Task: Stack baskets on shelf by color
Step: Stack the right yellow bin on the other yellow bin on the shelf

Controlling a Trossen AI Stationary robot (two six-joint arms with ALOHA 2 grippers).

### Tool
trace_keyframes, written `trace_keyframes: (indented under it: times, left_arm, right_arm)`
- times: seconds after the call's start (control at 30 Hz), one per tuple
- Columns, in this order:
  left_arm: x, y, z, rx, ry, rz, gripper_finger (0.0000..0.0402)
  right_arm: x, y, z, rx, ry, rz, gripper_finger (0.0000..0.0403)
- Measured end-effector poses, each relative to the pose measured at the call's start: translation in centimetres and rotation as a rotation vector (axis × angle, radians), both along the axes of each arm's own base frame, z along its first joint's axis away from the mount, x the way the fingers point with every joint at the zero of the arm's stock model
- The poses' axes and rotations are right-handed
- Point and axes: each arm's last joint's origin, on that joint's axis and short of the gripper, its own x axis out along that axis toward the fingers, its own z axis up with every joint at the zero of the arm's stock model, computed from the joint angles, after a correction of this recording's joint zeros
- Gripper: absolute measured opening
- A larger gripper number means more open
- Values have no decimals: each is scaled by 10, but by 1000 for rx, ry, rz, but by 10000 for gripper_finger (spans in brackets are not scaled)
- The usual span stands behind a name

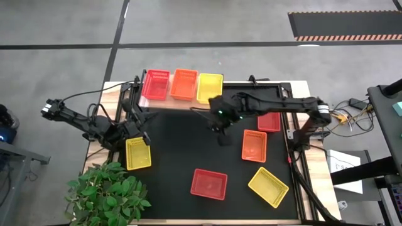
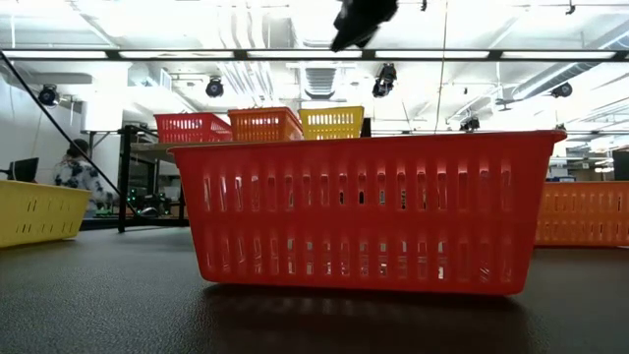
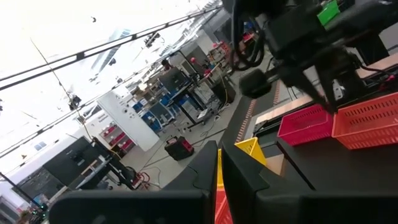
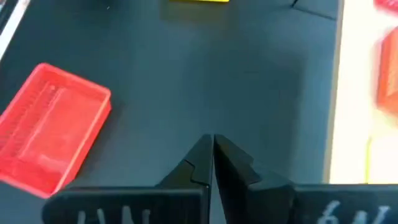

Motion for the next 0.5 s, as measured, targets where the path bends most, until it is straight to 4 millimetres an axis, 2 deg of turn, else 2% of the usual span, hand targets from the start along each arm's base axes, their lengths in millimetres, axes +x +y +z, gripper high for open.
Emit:
trace_keyframes:
  times: [0.27,0.5]
  left_arm:
    - [8,-3,-1,28,16,3,6]
    - [19,-8,-1,47,14,6,6]
  right_arm:
    - [-46,19,-27,60,-56,-20,8]
    - [-75,20,-45,61,-145,-24,8]
